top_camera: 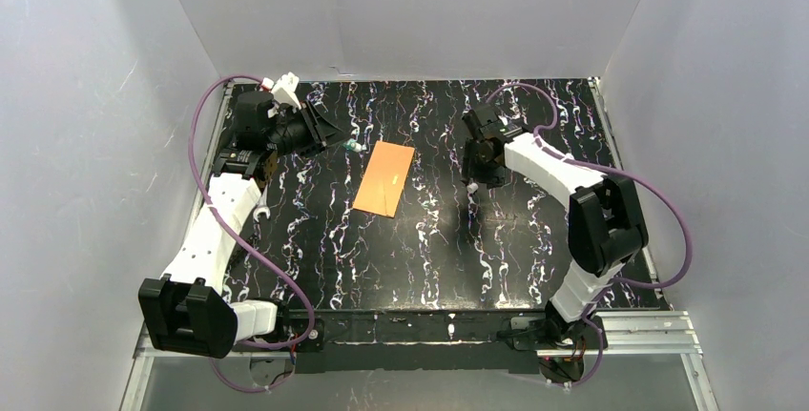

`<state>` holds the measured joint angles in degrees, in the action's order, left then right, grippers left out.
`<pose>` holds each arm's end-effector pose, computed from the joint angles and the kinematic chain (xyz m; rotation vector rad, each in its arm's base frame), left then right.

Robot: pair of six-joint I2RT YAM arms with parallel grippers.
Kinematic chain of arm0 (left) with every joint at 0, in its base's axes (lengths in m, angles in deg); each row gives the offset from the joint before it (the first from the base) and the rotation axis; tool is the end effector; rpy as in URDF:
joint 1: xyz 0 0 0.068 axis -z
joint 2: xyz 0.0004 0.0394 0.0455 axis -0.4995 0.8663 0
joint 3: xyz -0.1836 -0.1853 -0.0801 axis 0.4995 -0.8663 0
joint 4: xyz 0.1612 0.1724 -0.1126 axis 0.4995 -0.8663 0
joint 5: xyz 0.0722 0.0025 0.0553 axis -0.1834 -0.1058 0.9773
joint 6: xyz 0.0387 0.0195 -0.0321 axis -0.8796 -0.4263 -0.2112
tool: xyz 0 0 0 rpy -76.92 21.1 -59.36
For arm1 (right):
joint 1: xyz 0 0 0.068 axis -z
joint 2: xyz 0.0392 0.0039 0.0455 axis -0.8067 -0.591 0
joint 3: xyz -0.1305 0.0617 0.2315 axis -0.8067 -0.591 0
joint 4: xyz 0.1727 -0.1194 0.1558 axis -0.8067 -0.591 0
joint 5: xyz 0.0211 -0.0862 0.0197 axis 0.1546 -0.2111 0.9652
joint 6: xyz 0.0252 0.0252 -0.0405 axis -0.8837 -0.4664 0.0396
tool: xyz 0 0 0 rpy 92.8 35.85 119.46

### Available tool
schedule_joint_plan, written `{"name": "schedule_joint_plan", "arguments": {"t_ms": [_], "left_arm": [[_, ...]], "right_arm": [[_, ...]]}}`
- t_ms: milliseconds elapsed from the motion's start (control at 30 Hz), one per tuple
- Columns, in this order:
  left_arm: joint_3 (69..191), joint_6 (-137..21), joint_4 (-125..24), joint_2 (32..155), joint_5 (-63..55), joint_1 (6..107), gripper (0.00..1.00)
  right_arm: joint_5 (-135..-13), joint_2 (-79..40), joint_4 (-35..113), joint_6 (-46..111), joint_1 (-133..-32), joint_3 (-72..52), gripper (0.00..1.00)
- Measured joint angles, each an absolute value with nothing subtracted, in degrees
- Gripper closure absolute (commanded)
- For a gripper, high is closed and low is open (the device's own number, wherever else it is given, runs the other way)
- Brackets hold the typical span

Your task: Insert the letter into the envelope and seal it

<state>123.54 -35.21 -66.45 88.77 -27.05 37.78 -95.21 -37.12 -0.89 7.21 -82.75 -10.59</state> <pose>0.2777 -0.0565 0.3648 -0.0693 1.9886 -1.0001 0.3149 0.1646 0.2353 0.1419 2.6240 0.0337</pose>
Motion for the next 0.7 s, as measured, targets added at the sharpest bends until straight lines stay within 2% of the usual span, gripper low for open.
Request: {"name": "schedule_joint_plan", "arguments": {"t_ms": [300, 533, 700], "left_arm": [[123.5, -34.5, -66.3, 88.8, -27.0, 37.8, 1.00], [121.3, -33.0, -65.1, 88.8, -26.9, 37.8, 1.00], [120.6, -32.2, -64.8, 88.8, -26.9, 37.8, 1.00]], "right_arm": [[-93.7, -38.7, 2.1, -4.4, -77.7, -12.8, 0.46], [-92.3, -45.2, 2.0, -15.2, -77.5, -12.2, 0.46], [-93.2, -45.4, 2.2, -19.0, -77.7, -11.2, 0.46]]}}
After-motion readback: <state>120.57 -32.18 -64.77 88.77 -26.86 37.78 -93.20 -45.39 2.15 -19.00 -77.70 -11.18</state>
